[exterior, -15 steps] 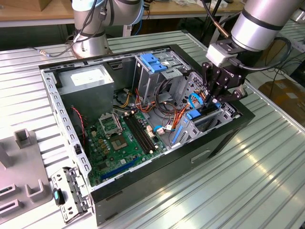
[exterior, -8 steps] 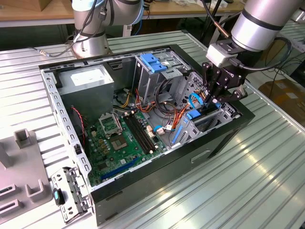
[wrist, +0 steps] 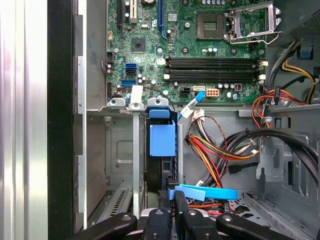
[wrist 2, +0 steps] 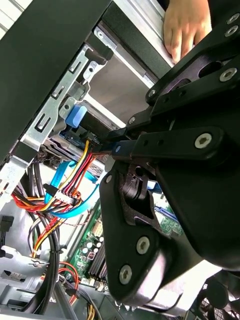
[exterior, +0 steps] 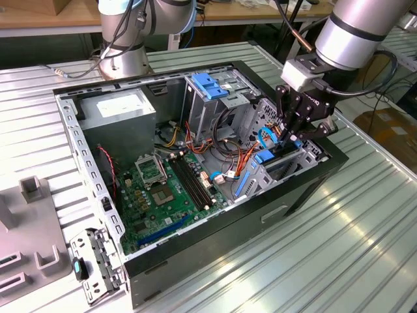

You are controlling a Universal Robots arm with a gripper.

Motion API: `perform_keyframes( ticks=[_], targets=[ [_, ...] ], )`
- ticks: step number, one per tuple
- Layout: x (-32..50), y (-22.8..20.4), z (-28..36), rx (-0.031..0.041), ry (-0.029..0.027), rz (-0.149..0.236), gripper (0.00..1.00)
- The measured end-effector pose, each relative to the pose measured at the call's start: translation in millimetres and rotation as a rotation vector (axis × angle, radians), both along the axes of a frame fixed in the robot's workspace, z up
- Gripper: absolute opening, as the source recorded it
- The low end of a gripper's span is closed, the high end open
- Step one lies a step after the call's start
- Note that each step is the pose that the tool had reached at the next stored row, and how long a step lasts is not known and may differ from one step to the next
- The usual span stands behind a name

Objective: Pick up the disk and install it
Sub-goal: 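Insert the second disk wire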

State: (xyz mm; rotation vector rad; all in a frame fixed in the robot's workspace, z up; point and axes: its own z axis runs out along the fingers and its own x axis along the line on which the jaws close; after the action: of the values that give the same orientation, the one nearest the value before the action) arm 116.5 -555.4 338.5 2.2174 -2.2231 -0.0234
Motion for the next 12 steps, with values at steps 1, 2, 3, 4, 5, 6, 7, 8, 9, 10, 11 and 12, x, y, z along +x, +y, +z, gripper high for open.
perform_keyframes(
  ticks=[1,2,3,4,5,6,7,8,9,10,11,12],
  targets=[
    [0.0,0.0,0.0,0.0,0.0,0.0,0.16],
    [0.0,-0.2,0.4,0.0009,-0.0001,0.0,0.16],
    [0.0,-0.5,1.3,0.0038,-0.0002,0.0,0.17],
    [0.1,-0.5,3.2,0.0057,-0.0004,0.0,0.17],
    [0.1,-0.5,5.5,0.0068,-0.0004,0.0,0.24],
    [0.0,-0.6,9.5,0.0051,-0.0003,0.0,0.24],
    [0.0,-0.6,14.1,0.0037,-0.0002,0.0,0.24],
    [0.0,-0.6,16.1,0.0039,-0.0003,0.0,0.24],
    [0.0,-0.6,17.5,0.0036,-0.0002,0.0,0.24],
    [0.0,-0.6,17.5,0.0039,-0.0003,0.0,0.24],
    [0.0,-0.6,17.6,0.0038,-0.0002,0.0,0.24],
    [0.0,-0.6,17.8,0.0036,-0.0002,0.0,0.24]
  ],
)
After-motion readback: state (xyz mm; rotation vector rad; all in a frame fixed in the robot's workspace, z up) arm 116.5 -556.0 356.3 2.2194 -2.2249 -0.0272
